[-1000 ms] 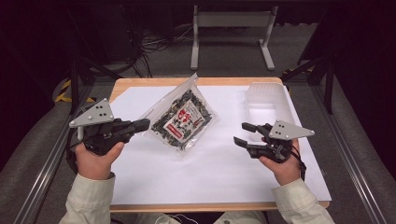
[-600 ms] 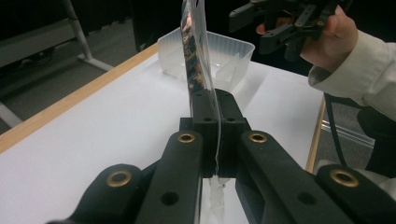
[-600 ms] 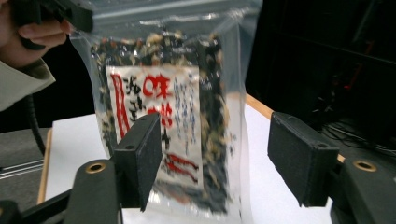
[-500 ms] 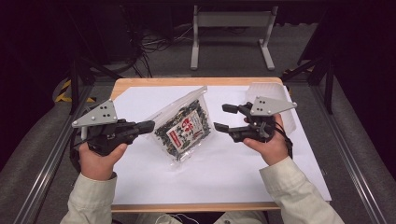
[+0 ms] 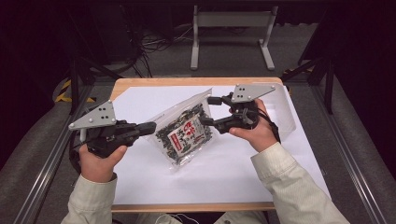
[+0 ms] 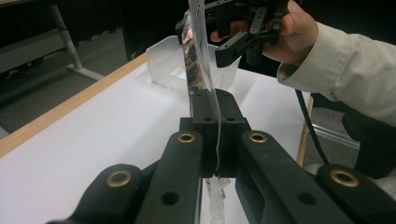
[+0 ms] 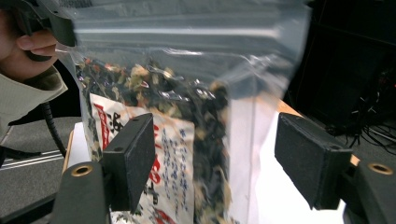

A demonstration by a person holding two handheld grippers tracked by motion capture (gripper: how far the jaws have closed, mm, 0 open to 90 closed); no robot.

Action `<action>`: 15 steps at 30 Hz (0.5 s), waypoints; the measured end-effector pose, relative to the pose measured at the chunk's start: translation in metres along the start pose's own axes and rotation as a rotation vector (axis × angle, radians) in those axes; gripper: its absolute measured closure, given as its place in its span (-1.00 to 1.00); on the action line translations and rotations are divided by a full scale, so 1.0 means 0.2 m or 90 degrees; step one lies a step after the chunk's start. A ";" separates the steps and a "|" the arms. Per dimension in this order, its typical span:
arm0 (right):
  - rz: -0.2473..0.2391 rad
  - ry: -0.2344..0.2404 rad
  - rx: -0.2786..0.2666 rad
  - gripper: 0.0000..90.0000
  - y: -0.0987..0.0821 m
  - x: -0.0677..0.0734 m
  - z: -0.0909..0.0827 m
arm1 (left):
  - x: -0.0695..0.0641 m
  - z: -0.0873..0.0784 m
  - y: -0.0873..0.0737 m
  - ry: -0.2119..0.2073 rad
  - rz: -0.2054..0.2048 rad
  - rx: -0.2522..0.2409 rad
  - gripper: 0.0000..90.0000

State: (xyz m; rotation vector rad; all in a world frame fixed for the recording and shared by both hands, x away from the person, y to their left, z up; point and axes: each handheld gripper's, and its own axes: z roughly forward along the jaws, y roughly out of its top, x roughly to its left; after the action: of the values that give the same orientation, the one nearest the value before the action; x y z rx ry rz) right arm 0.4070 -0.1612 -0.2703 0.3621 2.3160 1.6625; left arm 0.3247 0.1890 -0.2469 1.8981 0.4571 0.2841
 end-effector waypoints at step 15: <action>-0.037 0.056 -0.014 -0.48 -0.02 -0.03 0.08 | -0.02 0.01 -0.01 -0.027 0.005 -0.042 0.99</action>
State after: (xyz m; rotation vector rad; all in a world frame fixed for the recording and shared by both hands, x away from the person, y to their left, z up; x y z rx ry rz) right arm 0.4174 -0.1508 -0.2792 0.2191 2.3454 1.7076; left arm 0.3217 0.1867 -0.2501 1.8390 0.4076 0.2608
